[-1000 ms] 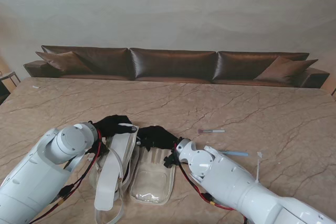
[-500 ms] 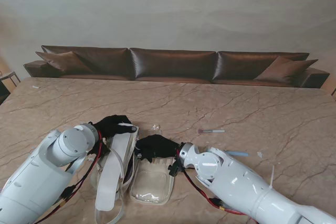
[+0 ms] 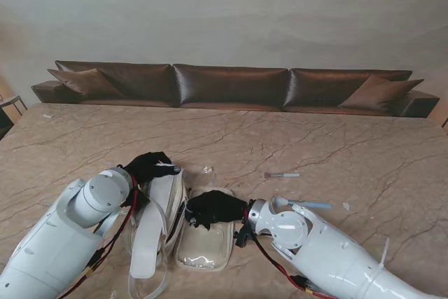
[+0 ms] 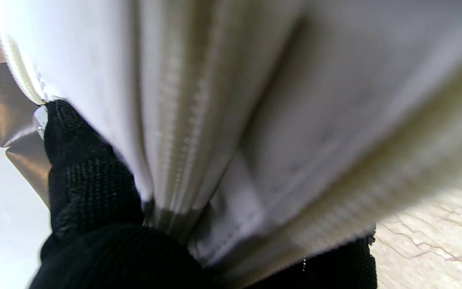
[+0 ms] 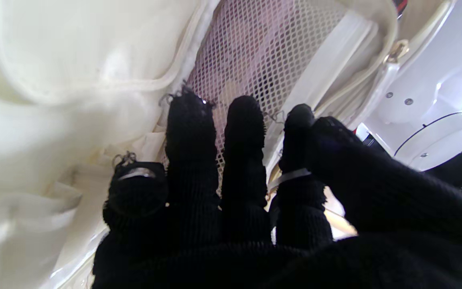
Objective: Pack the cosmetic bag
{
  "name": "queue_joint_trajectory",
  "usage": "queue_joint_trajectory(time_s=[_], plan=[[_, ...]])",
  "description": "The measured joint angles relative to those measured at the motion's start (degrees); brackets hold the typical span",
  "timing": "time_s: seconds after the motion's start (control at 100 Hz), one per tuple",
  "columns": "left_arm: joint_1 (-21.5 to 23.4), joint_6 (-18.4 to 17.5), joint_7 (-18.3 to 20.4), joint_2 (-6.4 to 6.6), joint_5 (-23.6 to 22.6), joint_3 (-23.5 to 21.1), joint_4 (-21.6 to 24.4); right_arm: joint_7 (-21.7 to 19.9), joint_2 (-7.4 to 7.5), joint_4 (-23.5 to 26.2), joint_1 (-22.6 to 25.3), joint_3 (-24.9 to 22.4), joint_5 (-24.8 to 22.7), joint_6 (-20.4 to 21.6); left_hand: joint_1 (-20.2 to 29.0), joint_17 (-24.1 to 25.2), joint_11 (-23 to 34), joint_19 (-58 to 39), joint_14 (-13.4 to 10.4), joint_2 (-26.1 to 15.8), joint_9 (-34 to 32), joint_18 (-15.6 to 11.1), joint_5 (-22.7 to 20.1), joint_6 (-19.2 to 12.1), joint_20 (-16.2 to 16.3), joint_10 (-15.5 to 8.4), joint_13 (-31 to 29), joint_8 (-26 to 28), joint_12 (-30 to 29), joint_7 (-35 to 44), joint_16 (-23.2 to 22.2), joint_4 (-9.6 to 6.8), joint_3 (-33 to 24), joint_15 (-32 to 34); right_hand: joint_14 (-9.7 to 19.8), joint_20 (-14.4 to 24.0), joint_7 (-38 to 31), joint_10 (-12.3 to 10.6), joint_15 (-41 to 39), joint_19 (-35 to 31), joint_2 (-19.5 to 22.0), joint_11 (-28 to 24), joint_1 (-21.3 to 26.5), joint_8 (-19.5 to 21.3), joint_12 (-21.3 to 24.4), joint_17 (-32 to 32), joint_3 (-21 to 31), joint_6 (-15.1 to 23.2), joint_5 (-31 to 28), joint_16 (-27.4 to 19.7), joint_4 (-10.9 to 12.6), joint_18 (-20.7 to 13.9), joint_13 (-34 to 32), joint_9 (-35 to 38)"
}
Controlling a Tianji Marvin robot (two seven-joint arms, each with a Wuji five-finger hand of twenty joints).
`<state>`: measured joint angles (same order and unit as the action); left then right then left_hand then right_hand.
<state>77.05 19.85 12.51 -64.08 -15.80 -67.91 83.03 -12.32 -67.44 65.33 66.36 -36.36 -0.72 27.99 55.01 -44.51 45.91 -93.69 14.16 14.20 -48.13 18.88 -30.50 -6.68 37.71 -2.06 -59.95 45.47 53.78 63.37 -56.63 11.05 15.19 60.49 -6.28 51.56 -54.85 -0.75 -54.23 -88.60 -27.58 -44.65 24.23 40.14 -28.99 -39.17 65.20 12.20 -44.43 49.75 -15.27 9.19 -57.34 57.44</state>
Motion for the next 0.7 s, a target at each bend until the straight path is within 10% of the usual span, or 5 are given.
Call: queue_joint_trajectory(time_s=[0.7], plan=[[1.80,3.39,-6.18,-1.49,-0.08,-2.35,1.61,3.46,0.22,2.83,3.56,-5.44,-3.69,-4.37,0.02,-5.17,0.45,-1.58,0.00,-0.04,-2.05,0.16,0.07,0.02,-2.70,0.02,-4.35,0.14,-4.87,0.99,0.41,0.01,0.08,0.00,-0.01,-0.03,1.07,0.00,-0.01,-0.15,-0.05,0.00,0.00,0.00,-0.08,0.00,0.01,1.96,-0.02,0.01,0.02,0.00,0.00,0.01]])
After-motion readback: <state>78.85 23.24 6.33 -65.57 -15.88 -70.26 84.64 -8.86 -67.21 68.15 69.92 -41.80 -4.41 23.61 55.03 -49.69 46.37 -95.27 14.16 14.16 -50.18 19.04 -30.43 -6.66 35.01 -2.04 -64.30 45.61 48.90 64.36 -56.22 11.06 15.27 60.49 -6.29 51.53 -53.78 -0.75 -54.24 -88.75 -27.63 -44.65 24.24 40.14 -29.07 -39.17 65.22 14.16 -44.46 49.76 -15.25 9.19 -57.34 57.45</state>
